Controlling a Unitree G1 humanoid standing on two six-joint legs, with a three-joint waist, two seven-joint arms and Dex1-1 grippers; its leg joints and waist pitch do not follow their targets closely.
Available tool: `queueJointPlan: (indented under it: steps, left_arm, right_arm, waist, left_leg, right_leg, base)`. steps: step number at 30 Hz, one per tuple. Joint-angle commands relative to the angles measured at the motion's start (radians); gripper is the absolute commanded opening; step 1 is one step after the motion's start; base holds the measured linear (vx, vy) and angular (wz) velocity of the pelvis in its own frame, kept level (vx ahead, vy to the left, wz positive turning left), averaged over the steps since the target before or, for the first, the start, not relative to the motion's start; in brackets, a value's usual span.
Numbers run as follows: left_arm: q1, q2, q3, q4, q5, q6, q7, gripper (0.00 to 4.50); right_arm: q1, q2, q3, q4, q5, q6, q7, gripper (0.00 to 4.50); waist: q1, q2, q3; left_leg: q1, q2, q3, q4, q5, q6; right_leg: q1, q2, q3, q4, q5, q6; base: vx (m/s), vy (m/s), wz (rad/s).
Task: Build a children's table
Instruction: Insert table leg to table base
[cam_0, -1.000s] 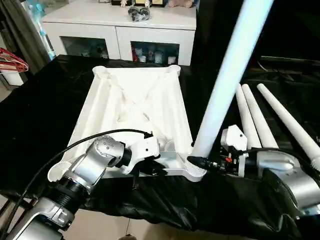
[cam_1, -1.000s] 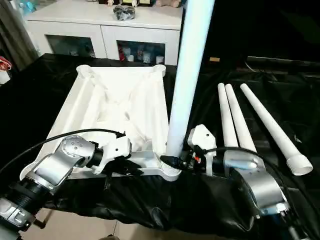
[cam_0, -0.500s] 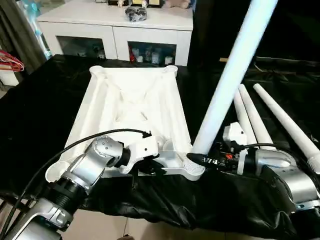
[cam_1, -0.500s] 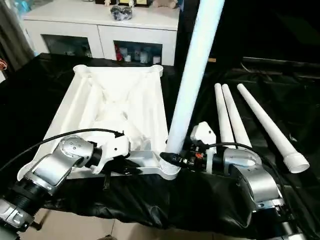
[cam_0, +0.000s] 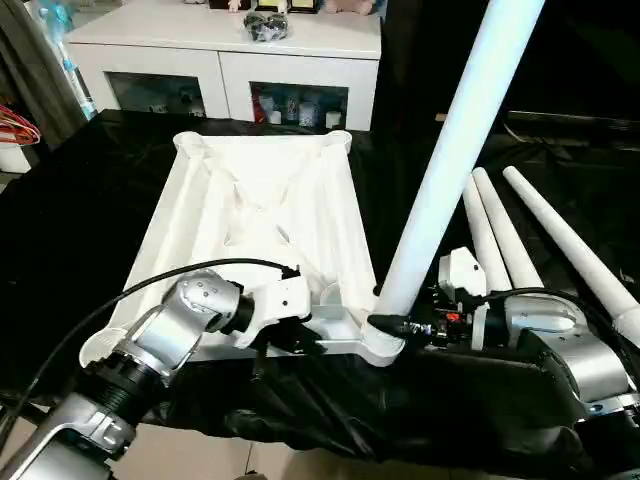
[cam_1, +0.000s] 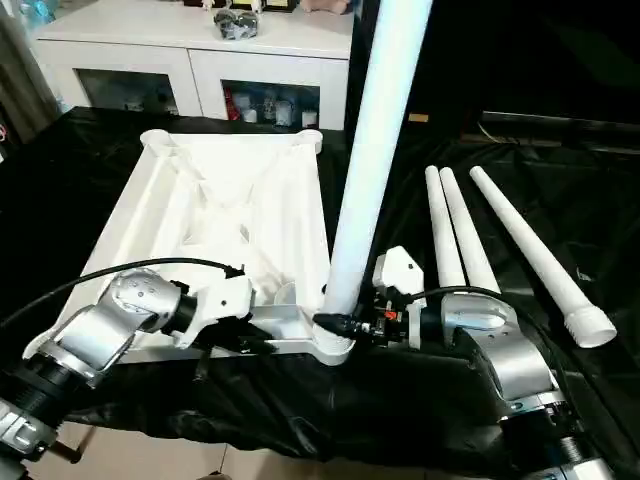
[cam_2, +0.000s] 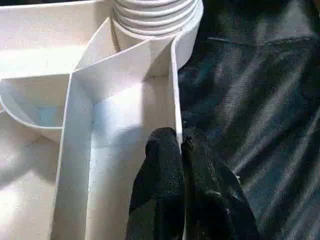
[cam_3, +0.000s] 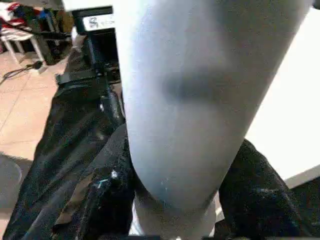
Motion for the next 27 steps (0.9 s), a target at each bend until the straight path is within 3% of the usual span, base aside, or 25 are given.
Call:
queueJointPlan:
  steps: [1,5,9,10,11,12,13,14,15,17,21,24,25,27]
  left_arm:
    - [-0.017,0.031,-0.028,-0.017,0.003,-0.03,-0.092,0.0]
    - [-0.02,0.036,-0.018,-0.009,0.005,-0.026,-0.08,0.0]
    - [-0.023,0.015,0.006,-0.01,-0.003,0.014,-0.032,0.0]
    - [-0.028,-0.02,0.032,-0.014,-0.008,0.052,0.036,0.0]
    - [-0.031,-0.037,0.044,-0.016,-0.009,0.069,0.069,0.0]
    - [-0.031,-0.037,0.044,-0.016,-0.009,0.069,0.069,0.0]
    - [-0.034,-0.064,0.063,-0.026,-0.012,0.102,0.123,0.0]
    - [-0.035,-0.087,0.078,-0.039,-0.011,0.139,0.168,0.0]
    - [-0.035,-0.087,0.078,-0.039,-0.011,0.139,0.168,0.0]
    - [-0.036,-0.156,0.114,-0.074,0.004,0.231,0.3,0.0]
    - [-0.025,-0.248,0.136,-0.12,0.028,0.325,0.438,0.0]
    - [-0.01,-0.319,0.134,-0.159,0.039,0.385,0.513,0.0]
    - [-0.004,-0.336,0.124,-0.169,0.042,0.393,0.526,0.0]
    - [0.002,-0.348,0.111,-0.174,0.046,0.397,0.538,0.0]
  right_arm:
    - [0.047,-0.026,0.071,0.118,-0.08,0.052,0.011,1.85]
    - [0.039,-0.009,0.061,0.13,-0.08,0.05,-0.001,1.85]
    - [0.033,0.021,0.04,0.14,-0.078,0.041,-0.05,1.85]
    - [0.014,0.058,0.01,0.184,-0.091,0.018,-0.14,1.85]
    - [0.004,0.077,-0.004,0.207,-0.096,0.008,-0.184,1.85]
    - [0.004,0.077,-0.004,0.207,-0.096,0.008,-0.184,1.85]
    - [-0.015,0.107,-0.026,0.247,-0.107,0.0,-0.258,1.85]
    - [-0.035,0.131,-0.038,0.282,-0.119,-0.003,-0.315,1.85]
    - [-0.035,0.131,-0.038,0.282,-0.119,-0.003,-0.315,1.85]
    - [-0.096,0.2,-0.07,0.381,-0.141,-0.003,-0.47,1.85]
    - [-0.175,0.281,-0.109,0.497,-0.133,0.006,-0.618,1.85]
    - [-0.226,0.331,-0.119,0.575,-0.137,0.004,-0.69,1.85]
    - [-0.238,0.345,-0.114,0.593,-0.145,0.0,-0.698,1.85]
    - [-0.248,0.358,-0.106,0.605,-0.156,-0.002,-0.701,1.85]
  waist:
    - [0.005,0.002,-0.039]
    - [0.005,0.002,-0.038]
    - [0.003,0.0,-0.031]
    - [0.004,-0.002,-0.03]
    - [0.001,0.001,-0.028]
    - [-0.002,0.0,-0.027]
    - [-0.006,-0.003,-0.025]
    - [-0.011,0.0,-0.021]
    - [-0.013,-0.001,-0.021]
    - [-0.027,-0.003,-0.02]
    - [-0.043,0.0,-0.02]
    - [-0.041,0.0,-0.019]
    - [-0.047,0.0,-0.02]
    - [-0.05,0.0,-0.022]
  left_leg:
    - [0.01,0.088,-0.04,-0.075,-0.245,0.036]
    - [0.01,0.089,-0.04,-0.076,-0.244,0.037]
    - [0.016,0.089,-0.042,-0.081,-0.302,0.015]
    - [0.016,0.089,-0.042,-0.082,-0.312,0.011]
    - [0.019,0.09,-0.043,-0.083,-0.326,-0.003]
    - [0.019,0.089,-0.044,-0.084,-0.342,-0.011]
    - [0.015,0.088,-0.048,-0.087,-0.359,-0.021]
    - [0.015,0.084,-0.053,-0.09,-0.388,-0.028]
    - [0.017,0.085,-0.055,-0.09,-0.403,-0.036]
    - [0.011,0.08,-0.063,-0.092,-0.426,-0.051]
    - [0.012,0.079,-0.066,-0.091,-0.43,-0.047]
    - [0.018,0.076,-0.059,-0.087,-0.413,-0.033]
    - [0.013,0.078,-0.06,-0.088,-0.402,-0.03]
    - [0.008,0.079,-0.059,-0.09,-0.385,-0.021]
  right_leg:
    - [0.029,-0.117,0.072,-0.082,-0.16,-0.197]
    - [0.029,-0.118,0.071,-0.083,-0.17,-0.199]
    - [0.024,-0.119,0.072,-0.094,-0.281,-0.181]
    - [0.024,-0.121,0.073,-0.097,-0.31,-0.173]
    - [0.017,-0.123,0.074,-0.098,-0.329,-0.177]
    - [0.018,-0.123,0.072,-0.099,-0.348,-0.175]
    - [0.025,-0.126,0.07,-0.101,-0.391,-0.162]
    - [0.022,-0.124,0.066,-0.107,-0.452,-0.142]
    - [0.021,-0.124,0.065,-0.107,-0.472,-0.135]
    - [0.023,-0.125,0.061,-0.112,-0.517,-0.114]
    - [0.019,-0.123,0.058,-0.116,-0.484,-0.119]
    - [0.014,-0.12,0.061,-0.122,-0.454,-0.129]
    - [0.017,-0.12,0.061,-0.115,-0.418,-0.148]
    - [0.021,-0.117,0.062,-0.112,-0.376,-0.149]
  base:
    - [0.0,0.0,0.0]
    - [0.0,0.0,0.0]
    - [0.0,0.0,0.0]
    - [0.0,0.0,0.0]
    - [0.0,0.0,0.0]
    - [0.0,0.0,0.0]
    - [0.0,0.0,0.0]
    - [0.0,0.0,0.0]
    - [0.0,0.0,0.0]
    - [-0.047,0.016,-0.18]
    - [-0.031,0.014,-0.15]
    - [0.0,0.0,0.0]
    - [0.0,0.0,0.0]
    - [0.0,0.0,0.0]
